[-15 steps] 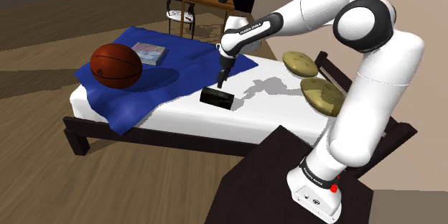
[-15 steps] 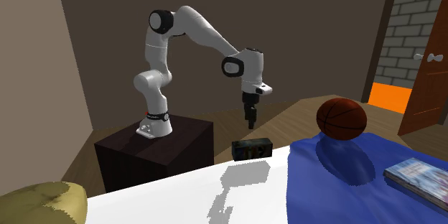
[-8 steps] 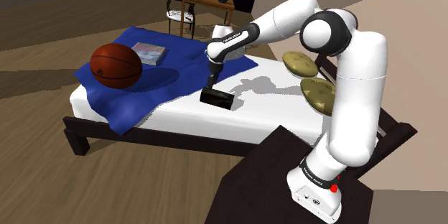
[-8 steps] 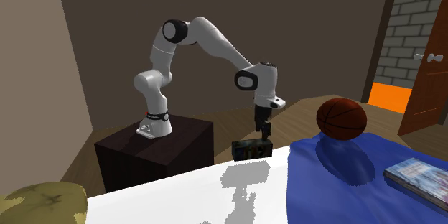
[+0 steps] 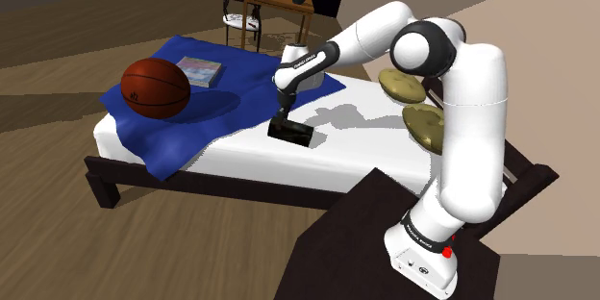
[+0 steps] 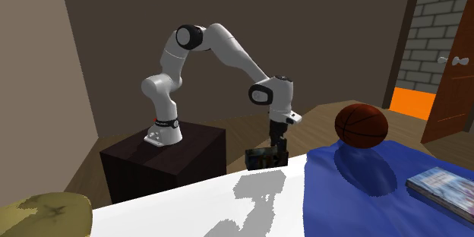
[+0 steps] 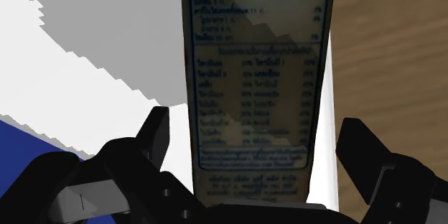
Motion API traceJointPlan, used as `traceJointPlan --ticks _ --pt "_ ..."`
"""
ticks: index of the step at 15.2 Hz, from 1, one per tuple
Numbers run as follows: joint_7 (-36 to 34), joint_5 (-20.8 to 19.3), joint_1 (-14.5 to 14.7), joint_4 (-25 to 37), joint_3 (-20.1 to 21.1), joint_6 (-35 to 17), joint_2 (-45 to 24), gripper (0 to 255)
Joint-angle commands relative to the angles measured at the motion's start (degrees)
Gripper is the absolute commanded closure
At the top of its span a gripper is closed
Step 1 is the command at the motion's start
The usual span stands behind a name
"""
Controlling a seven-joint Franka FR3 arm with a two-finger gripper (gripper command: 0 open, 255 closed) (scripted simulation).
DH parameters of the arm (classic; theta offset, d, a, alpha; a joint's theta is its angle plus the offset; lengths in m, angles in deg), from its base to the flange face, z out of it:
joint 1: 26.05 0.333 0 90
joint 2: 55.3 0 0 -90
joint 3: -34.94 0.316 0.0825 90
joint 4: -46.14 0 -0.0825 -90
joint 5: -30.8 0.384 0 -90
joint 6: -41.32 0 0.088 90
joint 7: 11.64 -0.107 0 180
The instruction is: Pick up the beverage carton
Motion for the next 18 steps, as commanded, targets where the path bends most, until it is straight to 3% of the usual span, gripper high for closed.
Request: traceJointPlan --ticks 1,10,18 --pt "0.1 0.0 -0.1 -0.1 0.0 -0.3 -0.2 255" --pt "0.1 0.0 -0.1 0.0 0.0 -0.2 -0.1 255" --pt "-0.5 -0.7 0.3 0.5 -0.5 4.4 4.0 255"
